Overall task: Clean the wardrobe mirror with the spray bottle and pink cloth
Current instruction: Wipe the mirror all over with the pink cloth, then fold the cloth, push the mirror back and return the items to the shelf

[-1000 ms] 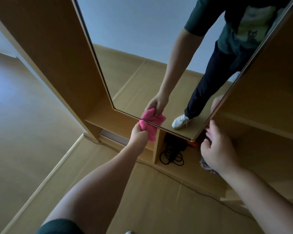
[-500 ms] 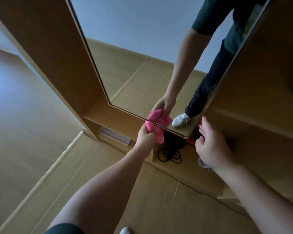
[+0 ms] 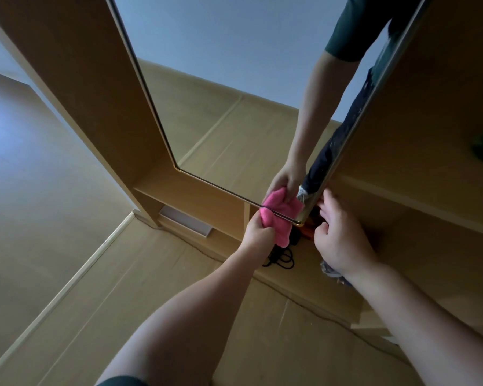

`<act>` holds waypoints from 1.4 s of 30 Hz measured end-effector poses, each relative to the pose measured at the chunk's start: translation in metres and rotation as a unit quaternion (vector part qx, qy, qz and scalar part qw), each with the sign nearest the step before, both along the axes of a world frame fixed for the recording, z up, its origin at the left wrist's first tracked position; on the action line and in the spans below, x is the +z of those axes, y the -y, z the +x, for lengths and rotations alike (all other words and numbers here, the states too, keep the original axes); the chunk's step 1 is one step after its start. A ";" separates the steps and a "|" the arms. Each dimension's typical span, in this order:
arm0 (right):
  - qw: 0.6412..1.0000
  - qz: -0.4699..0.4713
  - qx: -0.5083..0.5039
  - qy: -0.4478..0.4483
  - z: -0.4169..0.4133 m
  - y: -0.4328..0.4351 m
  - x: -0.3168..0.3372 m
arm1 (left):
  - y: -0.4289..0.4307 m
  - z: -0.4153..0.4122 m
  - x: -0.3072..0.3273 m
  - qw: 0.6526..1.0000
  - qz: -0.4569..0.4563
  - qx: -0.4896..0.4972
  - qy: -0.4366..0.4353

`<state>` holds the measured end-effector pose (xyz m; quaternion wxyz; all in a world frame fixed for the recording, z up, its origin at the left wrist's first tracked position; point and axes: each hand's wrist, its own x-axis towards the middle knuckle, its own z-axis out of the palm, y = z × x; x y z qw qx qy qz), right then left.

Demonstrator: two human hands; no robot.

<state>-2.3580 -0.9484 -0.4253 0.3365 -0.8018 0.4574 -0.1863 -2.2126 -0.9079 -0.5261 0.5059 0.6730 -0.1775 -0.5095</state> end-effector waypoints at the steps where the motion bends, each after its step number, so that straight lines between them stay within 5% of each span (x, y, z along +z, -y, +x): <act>1: 1.000 -0.001 0.001 -0.002 0.000 0.000 0.000 | 0.000 -0.003 0.000 1.000 0.001 -0.006 -0.002; 13: 1.000 0.014 0.011 -0.019 -0.004 0.004 0.002 | -0.014 0.001 0.007 0.991 0.046 -0.110 0.054; 20: 0.995 -0.067 0.067 -0.026 -0.014 -0.034 0.009 | -0.072 0.042 0.048 0.996 0.046 -0.062 0.055; 25: 0.988 -0.068 0.125 0.062 0.035 -0.063 0.062 | -0.100 0.079 0.137 0.995 -0.055 -0.049 0.063; 29: 0.982 0.062 0.116 0.136 0.095 -0.076 0.139 | -0.115 0.114 0.228 0.983 -0.153 -0.040 0.093; 32: 0.977 0.006 0.109 0.185 0.133 -0.089 0.201 | -0.128 0.143 0.297 0.970 -0.222 -0.047 0.089; 39: 0.926 -0.039 0.183 0.328 0.195 -0.132 0.319 | -0.163 0.177 0.421 0.939 -0.303 -0.112 0.117; 42: 0.897 0.031 0.248 0.365 0.203 -0.131 0.349 | -0.166 0.190 0.450 0.931 -0.334 -0.089 0.117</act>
